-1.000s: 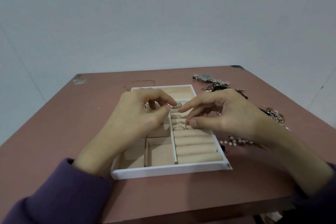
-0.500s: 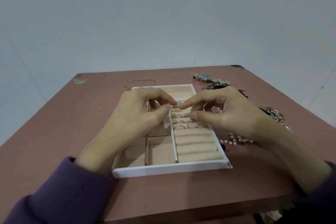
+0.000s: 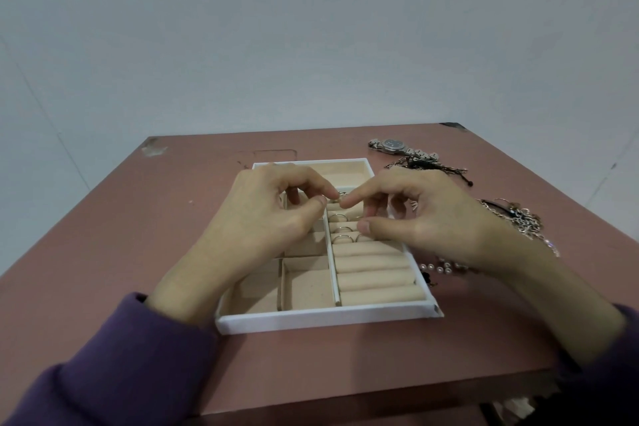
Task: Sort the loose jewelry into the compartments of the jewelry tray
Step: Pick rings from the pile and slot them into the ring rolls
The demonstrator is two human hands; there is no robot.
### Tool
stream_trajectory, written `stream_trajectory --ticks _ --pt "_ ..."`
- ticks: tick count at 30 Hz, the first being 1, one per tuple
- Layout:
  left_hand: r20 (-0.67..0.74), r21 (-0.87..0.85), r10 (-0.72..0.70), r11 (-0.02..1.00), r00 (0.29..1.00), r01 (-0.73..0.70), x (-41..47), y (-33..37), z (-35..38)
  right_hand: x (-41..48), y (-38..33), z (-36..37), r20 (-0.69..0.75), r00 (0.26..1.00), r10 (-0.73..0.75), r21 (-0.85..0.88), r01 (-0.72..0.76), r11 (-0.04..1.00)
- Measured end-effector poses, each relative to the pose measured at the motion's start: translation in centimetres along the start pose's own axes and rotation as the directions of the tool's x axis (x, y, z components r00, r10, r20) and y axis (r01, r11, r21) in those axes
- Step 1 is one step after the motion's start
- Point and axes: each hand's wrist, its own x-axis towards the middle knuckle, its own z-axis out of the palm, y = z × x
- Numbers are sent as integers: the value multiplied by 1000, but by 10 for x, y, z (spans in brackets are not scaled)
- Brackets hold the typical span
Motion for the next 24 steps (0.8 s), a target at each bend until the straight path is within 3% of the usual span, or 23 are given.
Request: stream_trajectory --ticks 8,12,19,24 --pt "-6 11 2 1000 1000 -2 1 -2 1 4 8 2 -13 999 -45 -91 43 995" --pt "0 23 5 1000 1000 -5 2 -4 2 3 7 2 -25 999 -26 -32 25 999" --pt "-18 78 30 997 999 -28 10 10 8 1 8 -13 -230 970 73 145 -40 989" --pt "46 135 111 984 993 -116 24 38 22 -12 35 -48 -393 890 230 223 -151 963"
